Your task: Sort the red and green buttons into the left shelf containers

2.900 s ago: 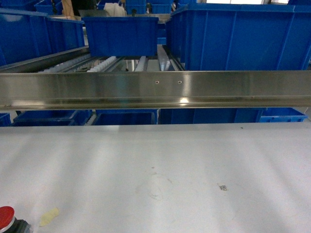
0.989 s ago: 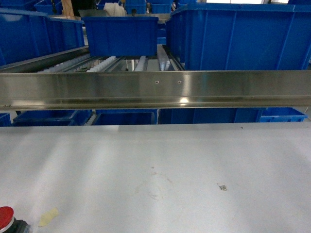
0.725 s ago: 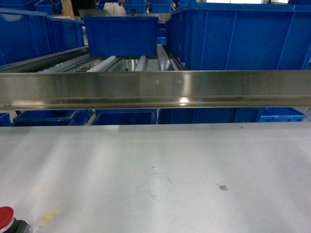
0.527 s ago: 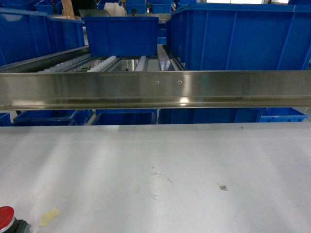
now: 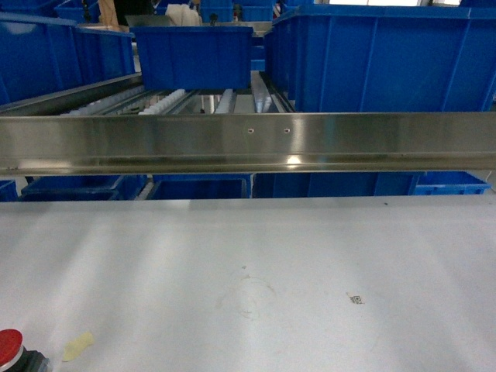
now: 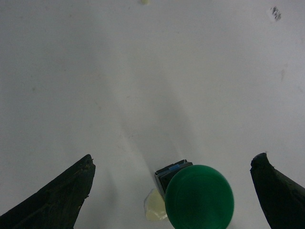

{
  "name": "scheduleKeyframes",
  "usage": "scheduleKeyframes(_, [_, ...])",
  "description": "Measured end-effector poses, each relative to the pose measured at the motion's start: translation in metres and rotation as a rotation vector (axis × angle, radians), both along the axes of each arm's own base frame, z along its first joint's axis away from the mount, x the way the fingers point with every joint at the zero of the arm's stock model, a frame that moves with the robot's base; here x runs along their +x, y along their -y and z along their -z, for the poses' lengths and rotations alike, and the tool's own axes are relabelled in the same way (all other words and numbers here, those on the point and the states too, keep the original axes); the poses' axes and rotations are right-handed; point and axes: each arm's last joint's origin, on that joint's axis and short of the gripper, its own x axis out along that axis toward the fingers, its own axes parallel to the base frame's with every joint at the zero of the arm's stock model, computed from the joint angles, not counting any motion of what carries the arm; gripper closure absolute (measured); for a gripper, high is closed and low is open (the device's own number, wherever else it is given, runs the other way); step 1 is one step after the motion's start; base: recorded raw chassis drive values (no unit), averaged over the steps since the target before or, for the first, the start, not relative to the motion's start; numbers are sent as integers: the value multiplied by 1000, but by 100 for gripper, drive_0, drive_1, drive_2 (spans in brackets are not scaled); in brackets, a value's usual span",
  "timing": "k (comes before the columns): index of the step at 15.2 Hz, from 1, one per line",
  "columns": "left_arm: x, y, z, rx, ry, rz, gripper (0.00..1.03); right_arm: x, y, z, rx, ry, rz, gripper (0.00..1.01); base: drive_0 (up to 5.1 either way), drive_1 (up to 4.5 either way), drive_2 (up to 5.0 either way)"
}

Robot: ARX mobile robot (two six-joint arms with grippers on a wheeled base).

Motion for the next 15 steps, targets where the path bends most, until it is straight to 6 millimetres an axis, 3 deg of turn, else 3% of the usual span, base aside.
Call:
scheduleKeyframes(2, [0, 0, 0, 0, 0, 0, 5, 1, 0, 12, 11, -24, 15, 3, 0, 0, 0])
scheduleKeyframes(4, [0, 0, 0, 0, 0, 0, 5, 21, 5, 33, 0, -37, 73, 3, 0, 0, 0])
scheduleKeyframes(15, [0, 0, 0, 0, 0, 0, 5, 32, 26, 45, -22, -47, 149, 3, 0, 0, 0])
